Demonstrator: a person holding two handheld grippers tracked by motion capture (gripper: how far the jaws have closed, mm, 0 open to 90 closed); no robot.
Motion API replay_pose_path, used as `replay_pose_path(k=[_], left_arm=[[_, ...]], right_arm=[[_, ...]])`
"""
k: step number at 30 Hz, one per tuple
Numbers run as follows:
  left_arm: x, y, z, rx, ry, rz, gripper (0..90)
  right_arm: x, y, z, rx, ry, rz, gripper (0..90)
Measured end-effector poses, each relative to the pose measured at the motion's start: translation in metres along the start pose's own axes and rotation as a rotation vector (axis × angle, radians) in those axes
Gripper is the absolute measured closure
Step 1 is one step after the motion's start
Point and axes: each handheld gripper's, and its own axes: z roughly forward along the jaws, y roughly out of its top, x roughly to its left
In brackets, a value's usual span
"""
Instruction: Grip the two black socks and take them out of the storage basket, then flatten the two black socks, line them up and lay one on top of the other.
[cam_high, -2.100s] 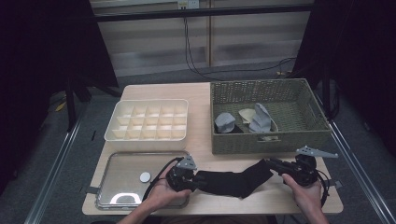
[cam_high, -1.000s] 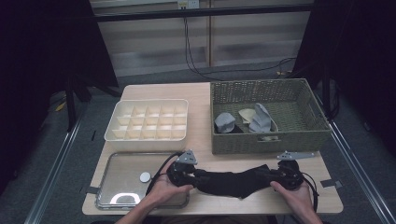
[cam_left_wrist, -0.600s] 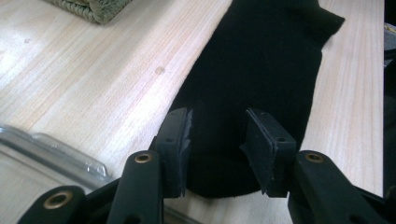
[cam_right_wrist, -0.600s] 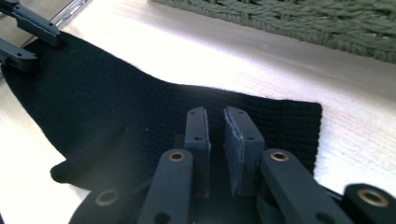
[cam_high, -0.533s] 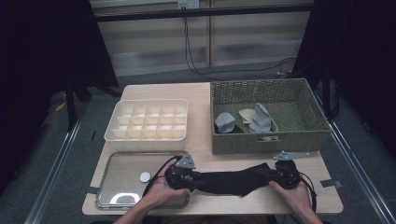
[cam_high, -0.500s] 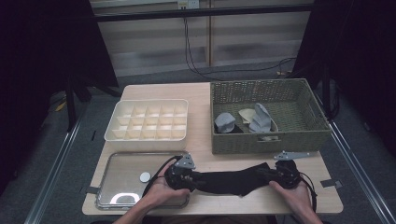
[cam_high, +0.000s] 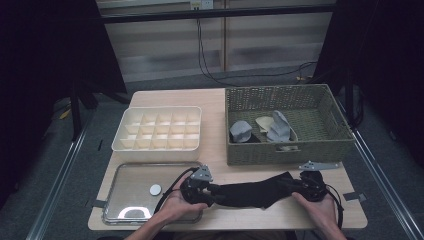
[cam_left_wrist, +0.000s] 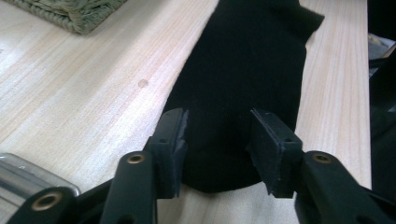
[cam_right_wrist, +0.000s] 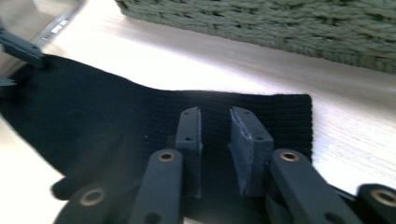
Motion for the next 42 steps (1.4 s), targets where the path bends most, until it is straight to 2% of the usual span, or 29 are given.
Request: replay_pose_path(k=[2,4,5,6,11,13,15,16,20,22,24,27,32,34,37,42], left_arm=[[0.003,0.001,-0.004,-0.008,0.016,-0.01,47.7],[0.005,0.002,-0.009,-0.02,0.018,-0.034,45.4],[0.006,0.002,-0.011,-0.033,0.016,-0.049,43.4],[0.007,0.003,-0.013,-0.043,0.014,-0.05,41.8],[0.01,0.004,-0.024,-0.055,0.018,-0.095,33.1],[0.01,0.004,-0.027,-0.064,0.013,-0.116,25.9],[0.01,0.002,-0.03,-0.058,0.025,-0.103,25.6],[0.011,0.001,-0.033,-0.062,0.024,-0.114,24.6],[0.019,-0.002,-0.044,-0.064,0.034,-0.128,23.1],[0.023,-0.005,-0.051,-0.058,0.046,-0.132,22.9],[0.027,-0.01,-0.058,-0.064,0.056,-0.138,23.1],[0.031,-0.021,-0.069,-0.099,0.066,-0.18,25.3],[0.03,-0.027,-0.081,-0.107,0.101,-0.176,27.5],[0.027,-0.03,-0.083,-0.091,0.116,-0.157,27.9],[0.025,-0.037,-0.087,-0.084,0.122,-0.161,28.9],[0.028,-0.037,-0.095,-0.121,0.123,-0.166,29.5]], right_arm=[[0.001,0.002,-0.002,-0.028,0.021,-0.001,58.1],[0.004,0.004,-0.001,-0.012,0.052,-0.007,48.5],[0.006,0.006,0.0,-0.004,0.073,-0.025,46.0],[0.01,0.009,-0.002,-0.017,0.08,-0.038,41.4],[0.011,0.013,0.0,-0.033,0.111,-0.028,37.2],[0.009,0.018,0.0,-0.058,0.126,-0.01,34.3],[0.009,0.02,0.0,-0.062,0.136,0.003,32.6],[0.01,0.022,0.001,-0.065,0.143,0.005,31.7],[0.015,0.03,0.001,-0.071,0.156,0.003,32.0],[0.019,0.034,0.001,-0.072,0.173,-0.008,35.5],[0.022,0.039,0.001,-0.068,0.17,-0.025,39.3],[0.025,0.046,0.001,-0.085,0.205,-0.039,45.2],[0.035,0.06,-0.005,-0.107,0.242,-0.079,50.0],[0.04,0.069,-0.009,-0.12,0.255,-0.09,51.4],[0.047,0.087,-0.015,-0.138,0.271,-0.107,53.0],[0.05,0.121,-0.014,-0.143,0.259,-0.13,53.5]])
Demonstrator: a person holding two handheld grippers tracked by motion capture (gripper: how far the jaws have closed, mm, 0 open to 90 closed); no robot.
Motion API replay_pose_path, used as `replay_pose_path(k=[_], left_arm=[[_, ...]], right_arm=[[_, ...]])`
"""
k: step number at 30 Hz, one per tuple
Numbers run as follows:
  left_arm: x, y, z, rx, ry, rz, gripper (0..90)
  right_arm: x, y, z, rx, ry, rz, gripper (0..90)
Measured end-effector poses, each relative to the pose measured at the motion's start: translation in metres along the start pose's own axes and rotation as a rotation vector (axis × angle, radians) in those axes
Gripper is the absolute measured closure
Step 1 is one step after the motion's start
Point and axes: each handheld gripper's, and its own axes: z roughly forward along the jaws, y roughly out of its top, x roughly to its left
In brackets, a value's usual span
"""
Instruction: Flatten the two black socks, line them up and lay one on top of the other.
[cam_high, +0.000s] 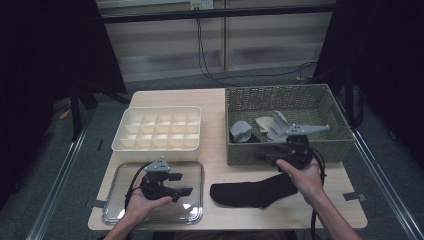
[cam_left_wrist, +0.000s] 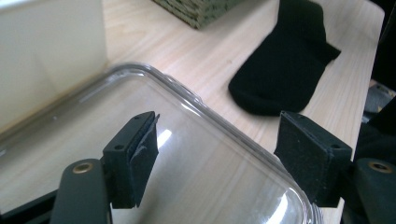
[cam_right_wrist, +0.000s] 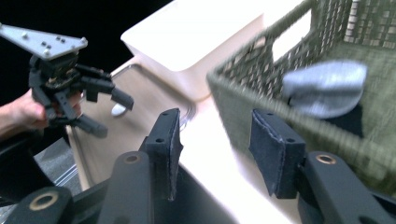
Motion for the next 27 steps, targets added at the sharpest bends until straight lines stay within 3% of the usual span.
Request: replay_pose_path(k=[6,11,19,27], left_arm=[[0.004,-0.001,0.001,0.006,0.002,-0.007,29.6],[0.006,-0.002,0.003,0.011,-0.002,-0.015,29.5],[0.011,-0.004,-0.002,-0.004,-0.004,-0.037,29.7],[0.011,-0.004,-0.003,-0.004,-0.002,-0.037,29.0]], right_arm=[[-0.014,0.04,0.019,0.048,-0.019,-0.032,53.0],[-0.038,0.067,0.045,0.121,-0.031,-0.053,51.6],[-0.067,0.086,0.083,0.213,-0.076,-0.034,47.3],[-0.093,0.086,0.118,0.301,-0.108,-0.025,48.2]])
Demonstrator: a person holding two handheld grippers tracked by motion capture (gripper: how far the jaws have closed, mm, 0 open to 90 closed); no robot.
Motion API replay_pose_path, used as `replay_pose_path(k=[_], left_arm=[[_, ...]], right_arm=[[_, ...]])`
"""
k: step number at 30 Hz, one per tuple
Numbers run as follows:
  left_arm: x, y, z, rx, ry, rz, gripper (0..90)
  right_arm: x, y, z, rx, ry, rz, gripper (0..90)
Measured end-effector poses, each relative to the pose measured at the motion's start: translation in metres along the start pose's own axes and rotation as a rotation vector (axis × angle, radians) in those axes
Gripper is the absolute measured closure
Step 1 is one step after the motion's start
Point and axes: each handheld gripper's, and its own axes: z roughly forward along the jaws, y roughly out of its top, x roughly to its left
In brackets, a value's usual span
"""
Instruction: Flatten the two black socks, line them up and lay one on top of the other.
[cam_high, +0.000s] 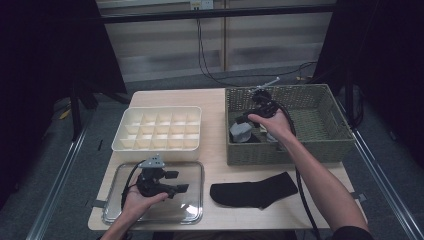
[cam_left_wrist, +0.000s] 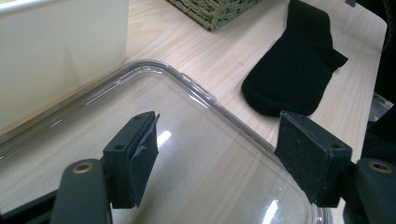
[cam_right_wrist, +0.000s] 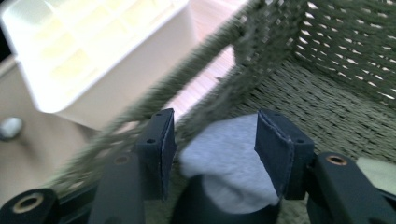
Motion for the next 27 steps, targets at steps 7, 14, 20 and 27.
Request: replay_pose_path(k=[7,14,20,27], left_arm=[[0.001,-0.001,0.0,0.003,0.002,0.0,28.5],[-0.001,-0.001,0.001,0.007,-0.002,0.0,28.3],[-0.001,-0.002,0.001,0.008,-0.005,0.002,28.2],[0.001,-0.002,0.001,0.003,-0.009,-0.005,28.2]], right_arm=[[-0.008,0.001,0.025,0.094,0.003,0.015,41.6],[-0.008,-0.003,0.04,0.194,0.006,0.001,33.7],[-0.01,-0.006,0.048,0.274,-0.023,0.003,30.8],[-0.011,-0.007,0.06,0.384,-0.035,-0.012,39.0]])
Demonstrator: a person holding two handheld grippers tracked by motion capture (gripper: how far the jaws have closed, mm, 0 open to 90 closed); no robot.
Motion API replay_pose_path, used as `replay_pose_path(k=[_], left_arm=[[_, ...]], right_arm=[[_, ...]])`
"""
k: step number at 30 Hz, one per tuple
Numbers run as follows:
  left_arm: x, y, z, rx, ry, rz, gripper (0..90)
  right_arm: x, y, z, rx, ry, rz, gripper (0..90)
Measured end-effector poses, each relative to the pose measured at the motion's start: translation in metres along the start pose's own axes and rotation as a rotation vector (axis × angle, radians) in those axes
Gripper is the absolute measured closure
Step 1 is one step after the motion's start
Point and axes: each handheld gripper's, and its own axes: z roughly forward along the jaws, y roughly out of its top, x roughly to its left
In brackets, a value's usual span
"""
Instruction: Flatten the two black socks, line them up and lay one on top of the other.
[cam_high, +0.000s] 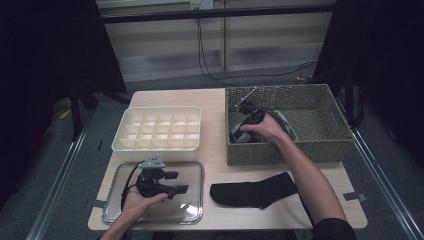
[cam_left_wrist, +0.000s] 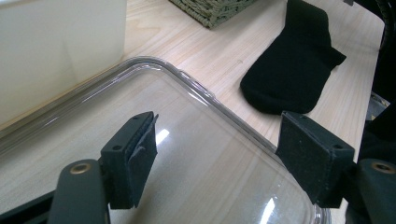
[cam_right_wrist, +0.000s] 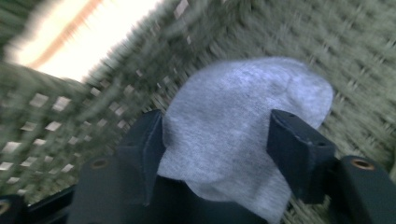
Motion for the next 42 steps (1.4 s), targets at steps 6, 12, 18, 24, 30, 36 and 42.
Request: replay_pose_path(k=[6,12,18,24,30,36,42], left_arm=[[0.0,0.001,0.002,0.009,-0.006,0.005,28.2],[0.001,0.001,0.002,0.007,-0.008,0.004,28.4],[0.003,0.001,0.001,0.005,-0.004,-0.001,28.4],[0.002,0.001,0.001,0.005,-0.004,0.0,28.6],[0.001,0.0,0.001,0.011,-0.002,0.004,28.8],[0.002,0.0,0.001,0.012,-0.002,0.0,28.8],[0.002,-0.001,0.0,0.009,-0.003,0.001,28.7]], right_arm=[[0.003,0.004,0.004,0.053,-0.009,-0.02,60.1],[-0.003,0.003,-0.011,-0.046,0.005,0.007,86.7],[-0.016,-0.002,-0.035,-0.195,0.024,0.051,87.0],[-0.034,-0.01,-0.066,-0.341,0.003,0.109,87.0],[-0.054,-0.022,-0.066,-0.344,-0.029,0.164,86.8],[-0.061,-0.028,-0.051,-0.301,-0.057,0.186,75.3],[-0.052,-0.026,-0.06,-0.361,-0.079,0.17,51.9]])
